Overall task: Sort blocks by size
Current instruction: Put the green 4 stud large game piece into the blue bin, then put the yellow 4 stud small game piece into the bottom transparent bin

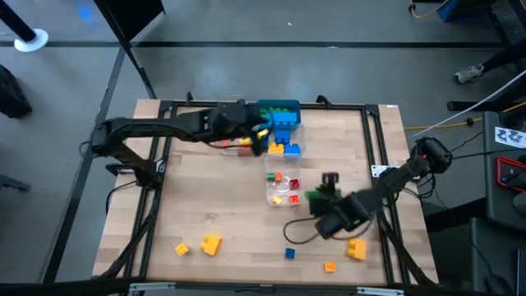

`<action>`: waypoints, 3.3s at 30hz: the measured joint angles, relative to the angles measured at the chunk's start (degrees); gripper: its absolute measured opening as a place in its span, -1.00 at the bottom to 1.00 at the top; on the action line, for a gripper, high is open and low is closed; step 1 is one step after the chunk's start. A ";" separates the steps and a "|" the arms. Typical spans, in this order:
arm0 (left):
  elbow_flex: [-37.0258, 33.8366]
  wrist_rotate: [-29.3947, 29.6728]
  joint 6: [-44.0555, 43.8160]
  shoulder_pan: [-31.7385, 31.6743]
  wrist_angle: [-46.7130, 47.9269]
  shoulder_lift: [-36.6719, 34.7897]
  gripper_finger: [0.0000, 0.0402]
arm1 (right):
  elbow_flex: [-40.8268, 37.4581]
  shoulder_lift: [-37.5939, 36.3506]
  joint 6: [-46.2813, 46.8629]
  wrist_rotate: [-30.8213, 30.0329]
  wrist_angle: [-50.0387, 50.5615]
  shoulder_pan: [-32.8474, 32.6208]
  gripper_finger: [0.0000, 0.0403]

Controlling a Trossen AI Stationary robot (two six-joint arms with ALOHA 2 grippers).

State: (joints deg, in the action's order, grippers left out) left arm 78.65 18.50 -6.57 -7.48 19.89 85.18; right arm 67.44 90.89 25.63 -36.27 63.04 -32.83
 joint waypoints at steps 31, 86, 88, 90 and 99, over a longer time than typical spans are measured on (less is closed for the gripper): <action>-8.65 6.54 -40.80 27.65 23.41 -6.57 -0.35 | 7.67 6.99 -61.99 29.73 -40.50 58.20 -0.21; -19.26 6.16 -50.48 37.24 12.44 -6.11 -0.35 | 7.62 15.23 -64.57 28.81 -57.00 63.24 0.10; -19.26 6.16 -50.48 37.24 12.44 -6.12 -0.35 | 7.62 15.23 -64.55 28.81 -57.01 63.24 0.10; -19.26 6.15 -50.48 37.24 12.44 -6.12 -0.35 | 7.62 15.23 -64.53 28.81 -57.15 63.24 0.10; -19.26 6.16 -50.48 37.23 12.44 -6.12 -0.35 | 7.62 14.27 -64.50 19.06 -56.11 61.65 0.11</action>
State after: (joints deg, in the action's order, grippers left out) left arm 59.40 24.67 -57.06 29.75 32.34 79.07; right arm 75.07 105.16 -38.87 -17.21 6.93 28.82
